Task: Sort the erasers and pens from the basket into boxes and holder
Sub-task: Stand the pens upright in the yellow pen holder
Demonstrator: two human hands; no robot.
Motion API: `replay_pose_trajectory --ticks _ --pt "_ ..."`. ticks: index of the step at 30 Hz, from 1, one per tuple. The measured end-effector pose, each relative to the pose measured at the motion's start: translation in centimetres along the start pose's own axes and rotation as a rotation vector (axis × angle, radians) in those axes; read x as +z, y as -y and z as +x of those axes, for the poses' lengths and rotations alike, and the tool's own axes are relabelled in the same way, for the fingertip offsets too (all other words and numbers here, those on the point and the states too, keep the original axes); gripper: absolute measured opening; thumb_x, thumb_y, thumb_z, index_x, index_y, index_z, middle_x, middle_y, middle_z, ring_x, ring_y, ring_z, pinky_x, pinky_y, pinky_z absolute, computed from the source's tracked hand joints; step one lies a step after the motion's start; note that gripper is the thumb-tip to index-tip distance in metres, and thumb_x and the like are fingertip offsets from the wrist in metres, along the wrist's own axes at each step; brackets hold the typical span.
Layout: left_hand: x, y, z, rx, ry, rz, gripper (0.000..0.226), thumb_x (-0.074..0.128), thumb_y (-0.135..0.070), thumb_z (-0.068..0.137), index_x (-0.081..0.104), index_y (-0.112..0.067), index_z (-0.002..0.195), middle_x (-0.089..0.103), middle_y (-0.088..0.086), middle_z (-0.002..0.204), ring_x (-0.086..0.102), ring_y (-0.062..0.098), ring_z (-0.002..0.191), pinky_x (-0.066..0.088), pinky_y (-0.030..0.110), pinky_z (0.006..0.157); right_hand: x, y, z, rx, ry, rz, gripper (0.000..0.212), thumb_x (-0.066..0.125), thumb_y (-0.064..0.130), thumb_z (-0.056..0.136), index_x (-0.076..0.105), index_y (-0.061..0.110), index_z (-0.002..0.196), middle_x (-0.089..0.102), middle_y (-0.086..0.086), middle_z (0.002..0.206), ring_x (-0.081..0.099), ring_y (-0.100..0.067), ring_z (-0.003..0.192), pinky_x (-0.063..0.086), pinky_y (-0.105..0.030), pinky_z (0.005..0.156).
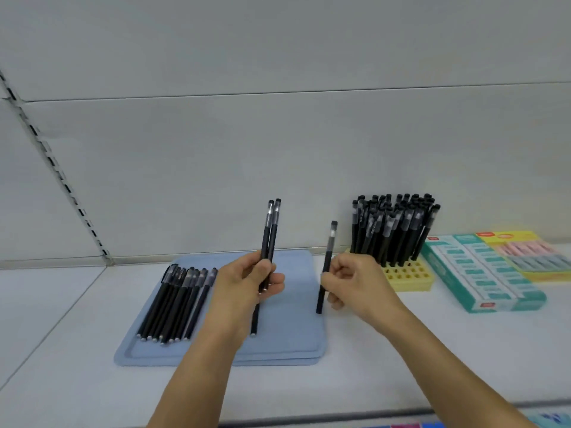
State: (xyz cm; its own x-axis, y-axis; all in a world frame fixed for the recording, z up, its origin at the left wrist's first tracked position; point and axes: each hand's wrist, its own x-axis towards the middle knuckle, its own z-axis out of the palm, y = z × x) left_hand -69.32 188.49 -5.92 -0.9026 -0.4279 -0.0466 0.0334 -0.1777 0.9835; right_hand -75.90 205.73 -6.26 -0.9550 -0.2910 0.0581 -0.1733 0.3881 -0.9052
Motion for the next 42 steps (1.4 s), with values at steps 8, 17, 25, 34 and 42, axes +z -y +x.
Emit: replay_pose_trajectory --ticks 8,17,25,34,42 --pt "6.0 1.7 -0.2 -0.023 0.100 -0.113 0.016 0.052 -0.004 0.097 0.068 -0.005 0.093 0.062 0.004 0.077 0.063 0.017 0.073 0.056 0.033 0.084 -12.1 -5.0 1.4 -0.071 -0.537 -0.153 0.011 0.069 0.014 0.084 0.063 0.016 0.075 0.068 -0.003 0.071 0.067 -0.022 0.071 0.056 -0.039 0.069" --pt "8.6 2.6 -1.1 0.010 0.115 0.069 0.019 0.061 -0.014 0.092 0.072 -0.030 0.092 0.072 -0.010 0.081 0.062 0.006 0.081 0.048 0.024 0.084 -12.6 -7.5 3.9 -0.072 -0.483 -0.338 0.006 0.067 0.021 0.087 0.065 0.019 0.082 0.065 0.005 0.075 0.062 -0.017 0.076 0.055 -0.044 0.071" --pt "9.7 3.0 -1.2 0.026 0.150 0.082 0.020 0.060 -0.015 0.094 0.071 -0.030 0.099 0.073 -0.015 0.085 0.064 -0.002 0.080 0.047 0.016 0.077 -12.7 -6.8 4.5 -0.036 -0.403 -0.418 0.005 0.068 0.022 0.086 0.066 0.018 0.084 0.065 0.006 0.076 0.063 -0.018 0.075 0.054 -0.038 0.070" --pt "11.1 2.9 -0.9 0.043 0.220 0.035 0.021 0.057 -0.008 0.095 0.071 -0.019 0.107 0.075 -0.010 0.086 0.066 -0.003 0.078 0.046 0.007 0.064 -12.5 -6.2 2.9 0.080 -0.405 -0.520 0.022 0.068 0.045 0.084 0.062 0.025 0.086 0.063 0.009 0.080 0.059 -0.013 0.078 0.045 -0.031 0.064" --pt "12.8 3.3 -0.8 0.112 0.358 0.156 0.021 0.061 -0.009 0.092 0.073 -0.019 0.107 0.074 0.002 0.102 0.068 0.015 0.096 0.056 0.025 0.084 -9.8 -1.3 -0.1 -0.212 -0.142 -0.044 0.016 0.068 0.023 0.088 0.062 0.015 0.076 0.060 0.004 0.060 0.054 -0.010 0.054 0.046 -0.025 0.053"
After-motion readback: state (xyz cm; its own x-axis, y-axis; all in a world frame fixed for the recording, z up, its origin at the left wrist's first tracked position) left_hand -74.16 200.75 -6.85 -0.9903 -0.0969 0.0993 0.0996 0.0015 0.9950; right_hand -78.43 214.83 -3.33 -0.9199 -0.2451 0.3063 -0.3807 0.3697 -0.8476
